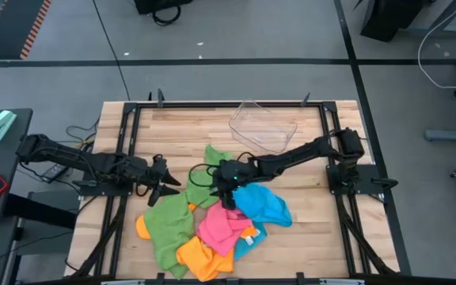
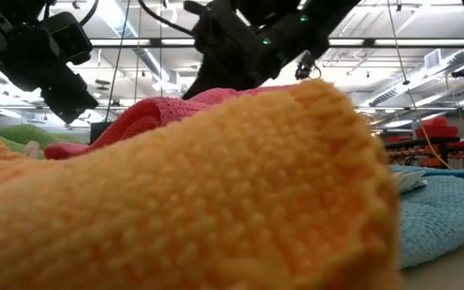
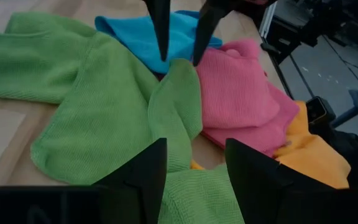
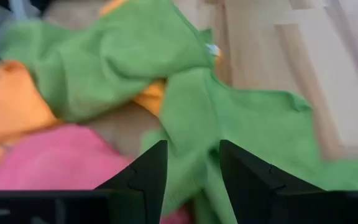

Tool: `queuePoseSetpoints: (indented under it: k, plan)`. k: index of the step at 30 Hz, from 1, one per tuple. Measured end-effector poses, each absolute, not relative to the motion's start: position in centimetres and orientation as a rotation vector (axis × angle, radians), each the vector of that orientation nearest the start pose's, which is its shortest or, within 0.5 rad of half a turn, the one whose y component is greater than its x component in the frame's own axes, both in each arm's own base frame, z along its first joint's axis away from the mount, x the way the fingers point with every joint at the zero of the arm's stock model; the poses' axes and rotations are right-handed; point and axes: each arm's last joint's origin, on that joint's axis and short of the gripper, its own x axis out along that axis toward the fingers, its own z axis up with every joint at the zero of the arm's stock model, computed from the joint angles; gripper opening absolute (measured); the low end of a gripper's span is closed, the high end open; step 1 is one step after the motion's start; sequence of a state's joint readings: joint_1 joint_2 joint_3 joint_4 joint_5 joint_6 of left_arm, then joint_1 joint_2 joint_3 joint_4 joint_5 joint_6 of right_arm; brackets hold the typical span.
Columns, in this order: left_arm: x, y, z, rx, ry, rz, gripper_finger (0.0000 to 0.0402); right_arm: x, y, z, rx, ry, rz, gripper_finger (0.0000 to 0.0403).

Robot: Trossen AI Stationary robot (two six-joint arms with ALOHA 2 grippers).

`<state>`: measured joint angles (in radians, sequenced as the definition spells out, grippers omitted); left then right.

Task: Fold microfiber towels
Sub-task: Fold the top green towel

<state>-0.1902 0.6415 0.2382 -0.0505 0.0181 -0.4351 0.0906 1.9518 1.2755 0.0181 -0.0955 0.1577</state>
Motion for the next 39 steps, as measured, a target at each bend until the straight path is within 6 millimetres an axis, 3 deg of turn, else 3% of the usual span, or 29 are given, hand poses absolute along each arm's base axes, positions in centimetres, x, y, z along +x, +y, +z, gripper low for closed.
queuePoseSetpoints:
  k: [11,20,26,31,39]
  plan:
    - [14.1,-2.8,17.7,-0.385,0.497,-0.1,0.0165,42.6,3.8,16.7,0.201,0.756,0.169,0.0132]
    - [14.1,-2.7,17.7,-0.37,0.493,-0.09,0.0161,42.5,4.3,16.6,0.168,0.771,0.19,0.0051]
    - [14.2,-2.5,17.8,-0.332,0.467,-0.034,0.0162,41.8,4.1,18.9,0.127,0.739,0.179,0.0009]
    - [14.4,-2.5,18.2,-0.336,0.422,-0.029,0.0162,40.7,3.9,21.4,0.092,0.714,0.181,0.0005]
    - [15.1,-2.6,19.2,-0.282,0.301,-0.046,0.0163,38.7,4.0,23.7,0.087,0.772,0.227,0.0003]
